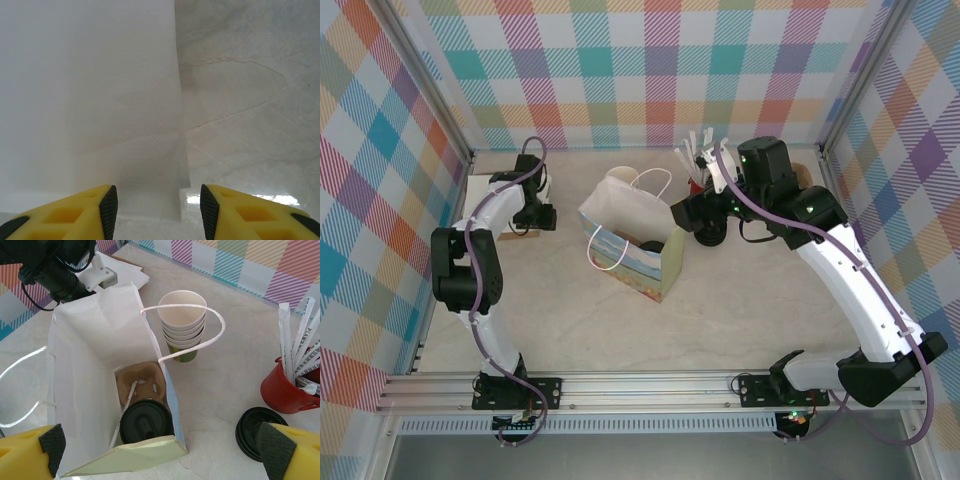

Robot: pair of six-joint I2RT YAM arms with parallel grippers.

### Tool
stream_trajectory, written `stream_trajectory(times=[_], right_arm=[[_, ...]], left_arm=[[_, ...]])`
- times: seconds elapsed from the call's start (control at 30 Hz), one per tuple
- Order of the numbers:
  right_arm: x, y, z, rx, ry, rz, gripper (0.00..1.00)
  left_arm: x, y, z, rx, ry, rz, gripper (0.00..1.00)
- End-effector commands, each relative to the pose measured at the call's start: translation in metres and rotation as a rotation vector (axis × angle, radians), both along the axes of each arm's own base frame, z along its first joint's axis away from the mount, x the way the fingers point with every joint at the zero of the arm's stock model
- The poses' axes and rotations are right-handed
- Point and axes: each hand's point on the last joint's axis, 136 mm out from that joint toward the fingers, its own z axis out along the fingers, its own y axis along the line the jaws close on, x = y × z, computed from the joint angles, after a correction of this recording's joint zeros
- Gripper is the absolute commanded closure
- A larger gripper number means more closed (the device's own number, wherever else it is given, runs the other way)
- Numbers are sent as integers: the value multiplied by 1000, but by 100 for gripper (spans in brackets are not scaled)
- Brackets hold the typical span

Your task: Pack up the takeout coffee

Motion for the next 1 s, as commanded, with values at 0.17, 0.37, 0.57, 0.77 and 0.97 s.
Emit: stream_trajectory(times=[0.17, 0.37, 0.57, 0.77, 0.97], right_arm=[[8, 2, -5, -8, 6, -4, 0], [9, 3, -8, -11, 15, -4, 0], [9, 3, -8, -13, 14, -6, 0], [8, 1, -8, -18, 12, -13, 0], [8, -2, -8, -26, 7, -23, 0]], left_arm=[[10, 2, 7, 18, -22, -4, 60], [11, 5, 8, 35, -26, -1, 66], [12, 8, 8, 51, -28, -1, 73], [14, 7, 10, 51, -35, -3, 86], [14, 4, 20, 18, -58, -10, 100]])
